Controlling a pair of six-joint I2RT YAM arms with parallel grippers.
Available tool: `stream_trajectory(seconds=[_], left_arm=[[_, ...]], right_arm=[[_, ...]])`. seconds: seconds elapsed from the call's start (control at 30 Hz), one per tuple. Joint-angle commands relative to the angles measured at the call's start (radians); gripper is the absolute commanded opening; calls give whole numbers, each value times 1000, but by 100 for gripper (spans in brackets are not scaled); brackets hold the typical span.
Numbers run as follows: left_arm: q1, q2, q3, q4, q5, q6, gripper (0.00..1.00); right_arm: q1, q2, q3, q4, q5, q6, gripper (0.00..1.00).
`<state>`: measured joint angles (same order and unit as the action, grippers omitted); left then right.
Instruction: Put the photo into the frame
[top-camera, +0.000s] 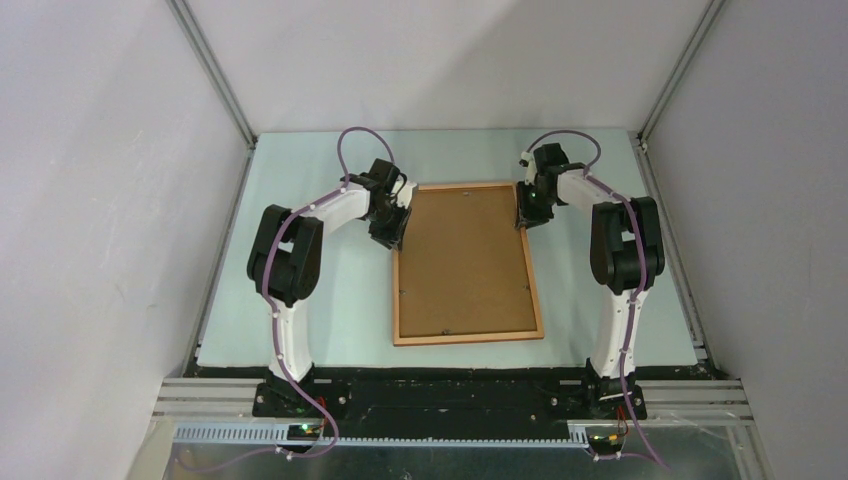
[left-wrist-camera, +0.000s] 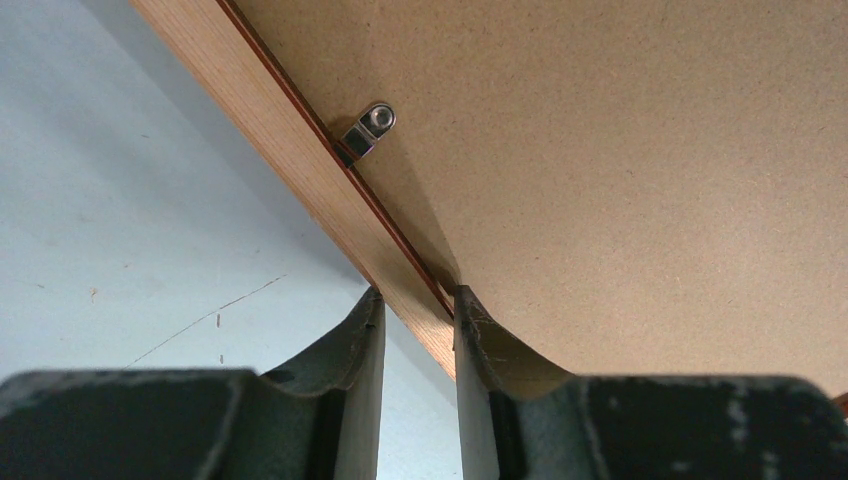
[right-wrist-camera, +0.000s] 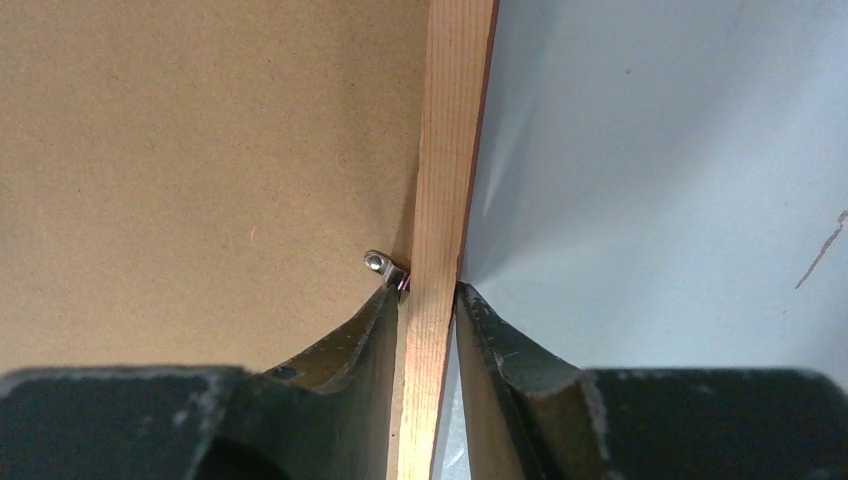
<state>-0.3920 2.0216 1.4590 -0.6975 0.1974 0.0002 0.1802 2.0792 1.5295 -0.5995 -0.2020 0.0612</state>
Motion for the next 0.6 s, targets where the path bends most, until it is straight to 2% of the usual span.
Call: stream_trajectory(seconds=[0.0,0.2,0.33,0.57], left_arm=[[-1,-12,-15,-10,30,65,0],[-1,-9,-14,-10,30,64,0],[0,-9,-14,-9,31,65,0],[-1,-13,-14,-11,29,66,0]], right_arm=[[8,19,56,2,-62,-31,30],[9,30,90,-7,-84,-56,24],[7,28,102,-7,-91,-58,24],[-2,-5,94,-9,-107,-54,41]])
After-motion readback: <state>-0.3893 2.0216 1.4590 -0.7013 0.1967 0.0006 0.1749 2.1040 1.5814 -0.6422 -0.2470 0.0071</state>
